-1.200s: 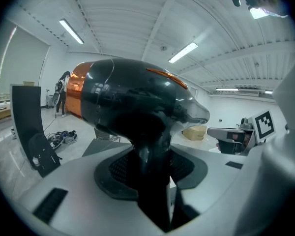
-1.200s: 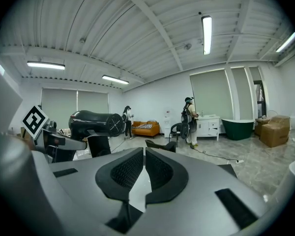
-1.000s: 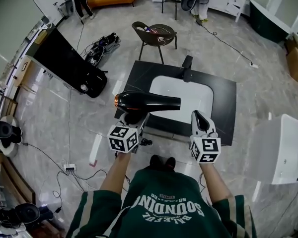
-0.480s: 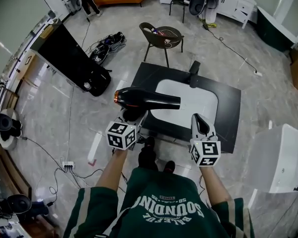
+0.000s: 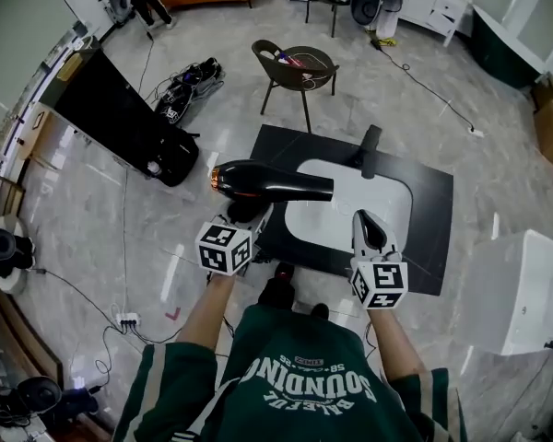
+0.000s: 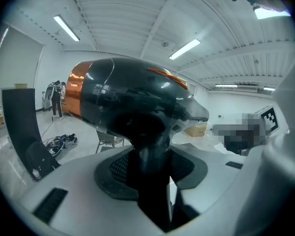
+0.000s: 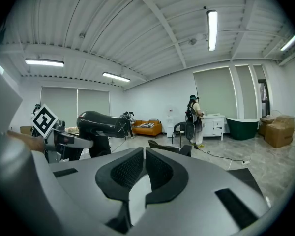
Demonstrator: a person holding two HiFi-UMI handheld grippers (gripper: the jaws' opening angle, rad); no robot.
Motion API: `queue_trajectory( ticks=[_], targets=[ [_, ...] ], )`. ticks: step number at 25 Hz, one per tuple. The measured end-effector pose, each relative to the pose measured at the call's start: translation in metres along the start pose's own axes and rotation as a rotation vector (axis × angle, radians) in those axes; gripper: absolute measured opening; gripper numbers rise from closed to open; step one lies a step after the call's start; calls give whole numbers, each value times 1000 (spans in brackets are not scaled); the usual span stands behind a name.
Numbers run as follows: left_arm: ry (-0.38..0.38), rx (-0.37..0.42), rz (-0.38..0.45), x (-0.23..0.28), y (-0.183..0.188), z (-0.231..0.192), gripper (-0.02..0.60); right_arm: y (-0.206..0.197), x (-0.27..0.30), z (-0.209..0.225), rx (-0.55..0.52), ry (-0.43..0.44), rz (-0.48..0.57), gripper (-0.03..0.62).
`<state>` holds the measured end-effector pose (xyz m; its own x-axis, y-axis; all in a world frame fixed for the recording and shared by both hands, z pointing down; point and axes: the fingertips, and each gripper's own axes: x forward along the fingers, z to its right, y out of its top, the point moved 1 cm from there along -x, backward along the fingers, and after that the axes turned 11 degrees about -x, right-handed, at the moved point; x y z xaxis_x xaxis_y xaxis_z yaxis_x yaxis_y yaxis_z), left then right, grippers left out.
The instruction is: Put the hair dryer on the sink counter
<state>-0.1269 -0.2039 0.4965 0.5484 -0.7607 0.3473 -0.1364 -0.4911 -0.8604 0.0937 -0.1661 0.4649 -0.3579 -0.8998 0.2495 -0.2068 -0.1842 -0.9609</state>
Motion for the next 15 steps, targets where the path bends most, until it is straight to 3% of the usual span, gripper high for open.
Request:
queue_trajectory(
  ticks=[15],
  targets=[
    [-85, -28, -76, 85, 21, -60, 168, -6, 79, 7, 35, -66, -53, 44]
  ],
)
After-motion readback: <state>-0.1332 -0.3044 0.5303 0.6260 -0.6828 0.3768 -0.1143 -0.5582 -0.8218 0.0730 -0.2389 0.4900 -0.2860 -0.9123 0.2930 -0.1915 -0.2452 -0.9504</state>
